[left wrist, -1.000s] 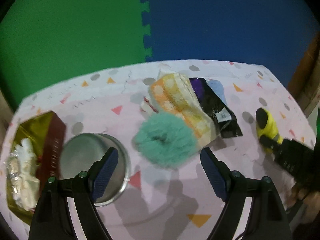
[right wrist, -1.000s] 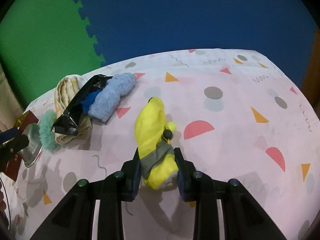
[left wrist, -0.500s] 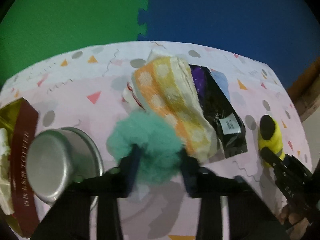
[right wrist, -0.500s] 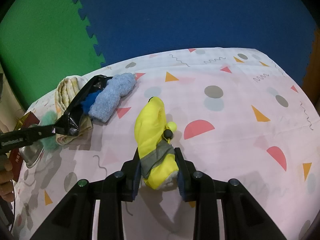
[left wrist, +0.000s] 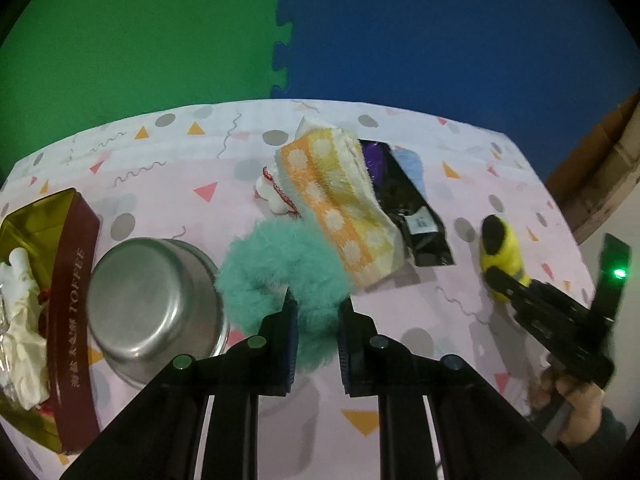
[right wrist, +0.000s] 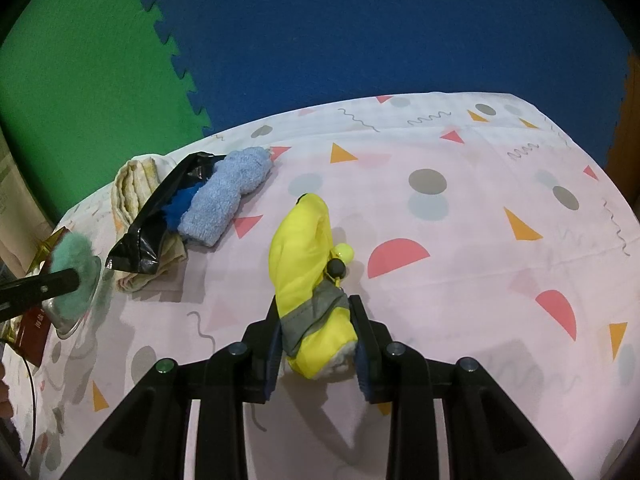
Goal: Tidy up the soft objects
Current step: 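Grasp the teal fuzzy scrunchie with the left tool while the right holds the yellow sock, then carry the teal scrunchie into the gold tin and open the left tool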
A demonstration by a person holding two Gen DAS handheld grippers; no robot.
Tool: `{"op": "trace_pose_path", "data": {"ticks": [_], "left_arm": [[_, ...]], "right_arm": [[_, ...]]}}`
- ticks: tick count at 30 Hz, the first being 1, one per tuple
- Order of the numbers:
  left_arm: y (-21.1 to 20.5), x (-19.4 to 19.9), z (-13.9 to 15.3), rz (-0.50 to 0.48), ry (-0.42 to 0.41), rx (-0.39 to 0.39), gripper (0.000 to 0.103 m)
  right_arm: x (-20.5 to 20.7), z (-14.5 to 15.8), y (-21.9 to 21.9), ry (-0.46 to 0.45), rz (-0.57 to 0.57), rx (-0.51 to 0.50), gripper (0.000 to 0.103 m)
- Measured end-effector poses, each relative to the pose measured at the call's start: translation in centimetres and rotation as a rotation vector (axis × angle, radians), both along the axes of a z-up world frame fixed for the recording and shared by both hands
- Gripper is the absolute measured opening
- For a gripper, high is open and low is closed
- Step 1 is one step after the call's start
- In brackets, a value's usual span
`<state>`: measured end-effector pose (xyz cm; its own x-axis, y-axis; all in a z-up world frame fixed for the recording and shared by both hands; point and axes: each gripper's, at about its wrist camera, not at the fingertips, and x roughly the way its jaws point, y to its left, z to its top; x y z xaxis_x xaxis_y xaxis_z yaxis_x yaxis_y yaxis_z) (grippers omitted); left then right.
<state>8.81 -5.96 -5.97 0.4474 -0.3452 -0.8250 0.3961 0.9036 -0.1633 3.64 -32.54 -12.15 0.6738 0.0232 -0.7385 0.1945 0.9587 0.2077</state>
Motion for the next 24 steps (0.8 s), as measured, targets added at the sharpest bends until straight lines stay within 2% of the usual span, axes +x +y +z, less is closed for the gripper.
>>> {"op": "trace_pose_path", "data": {"ticks": [6, 12, 16, 24], "left_arm": [[1.6, -2.0, 2.1, -0.008, -0.027, -0.032, 0.015], [3.6, -3.4, 4.0, 0.009, -0.071, -0.017, 0.015], [5.5, -3.4, 4.9, 0.056, -0.106, 0.016, 0.015], [11.6, -1.6, 5.5, 0.219, -0.123, 0.065, 0.015]], "right_arm": [[0.0, 0.0, 0.0, 0.001, -0.001, -0.004, 0.030], [0.1, 0.1, 0.1, 0.005, 0.000, -0.014, 0.030], [0.0, 0.1, 0.2, 0.007, 0.000, -0.021, 0.030], [0.1, 0.2, 0.4, 0.013, 0.000, -0.043, 0.030]]}}
